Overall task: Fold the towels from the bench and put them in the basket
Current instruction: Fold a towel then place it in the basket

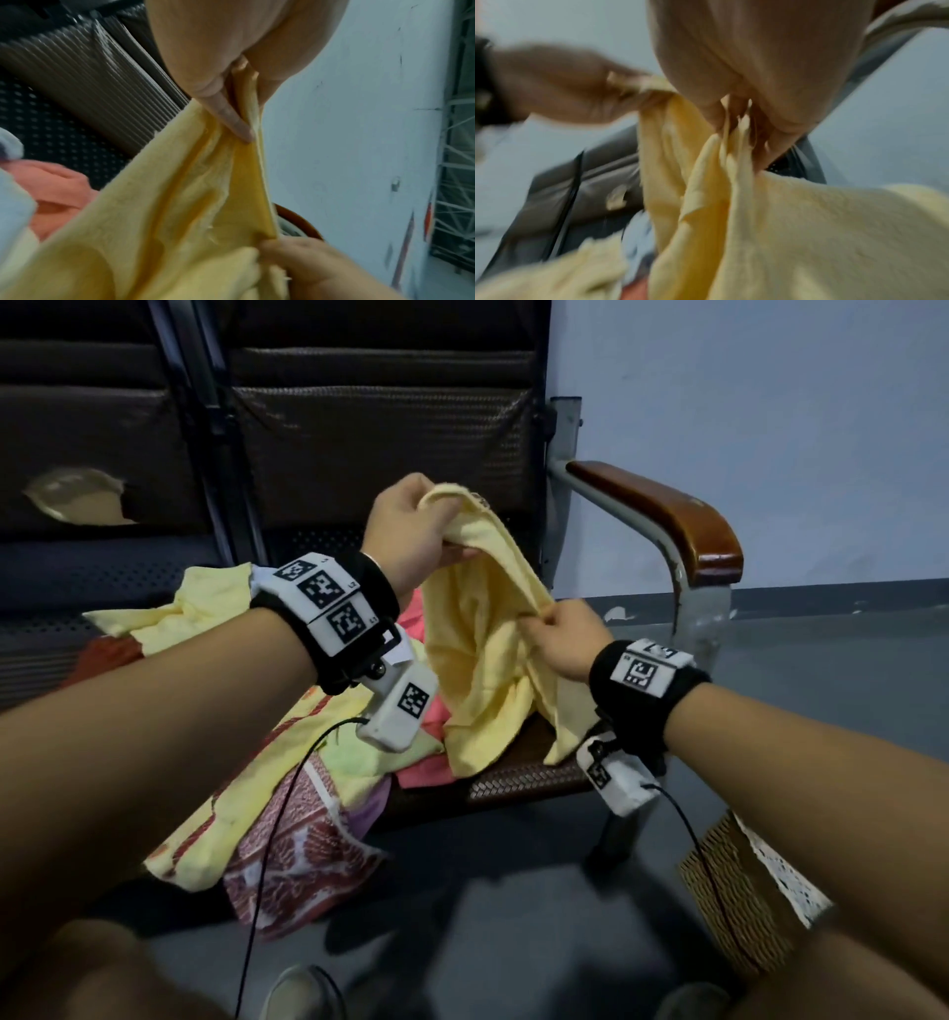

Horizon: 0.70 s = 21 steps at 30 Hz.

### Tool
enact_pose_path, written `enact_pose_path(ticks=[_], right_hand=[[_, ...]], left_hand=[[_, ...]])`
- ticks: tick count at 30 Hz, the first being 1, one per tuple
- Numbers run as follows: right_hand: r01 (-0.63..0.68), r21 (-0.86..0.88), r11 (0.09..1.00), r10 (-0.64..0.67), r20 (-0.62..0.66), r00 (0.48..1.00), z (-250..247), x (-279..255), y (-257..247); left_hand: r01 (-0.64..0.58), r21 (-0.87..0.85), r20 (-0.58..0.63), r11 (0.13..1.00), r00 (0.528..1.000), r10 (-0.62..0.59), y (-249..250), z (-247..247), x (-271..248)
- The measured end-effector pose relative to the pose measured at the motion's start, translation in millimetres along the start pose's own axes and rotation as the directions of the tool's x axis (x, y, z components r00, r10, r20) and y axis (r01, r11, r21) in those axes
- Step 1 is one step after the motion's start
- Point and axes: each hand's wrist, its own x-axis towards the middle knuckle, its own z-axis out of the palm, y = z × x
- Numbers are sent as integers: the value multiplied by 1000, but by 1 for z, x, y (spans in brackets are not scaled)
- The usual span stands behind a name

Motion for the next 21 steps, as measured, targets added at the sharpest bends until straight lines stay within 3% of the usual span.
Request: enact_pose_path(ticks=[3,5,7,9,11,14,17,19,21], right_hand=[[-47,434,900,126,-154,980,-21,10,-2],[-22,536,844,137,-176,975,-30,11,-7],[59,429,901,22,-182,983,-32,7,-10],[181,188,965,-164,-99,981,-32,0,-9],[295,-76,953,-296,-3,955,-30,-3,-5],[299,-248,922,-297,47,954,-31,-5,5],[233,-264,936,-241,2,971,-35,-3,13],[235,-248,940,-248,-22,968,-38,-2,15],[254,-271,928,-253,39,967,-39,-2,17]], left_hand=[[41,207,-99,977,995,-21,-15,-23,6],[113,261,-148,959,986,-76,-24,-32,8],[179,215,-205,960,969,-135,-25,-36,12],[214,183,-250,960,954,-165,-21,-40,17],[202,194,-272,960,951,-145,-18,-45,19],[167,226,-189,960,974,-125,-20,-51,12],[96,532,-49,841,995,-83,-28,-58,5],[75,652,-49,755,997,-56,-33,-62,5],[80,656,-77,751,996,-39,-37,-65,7]])
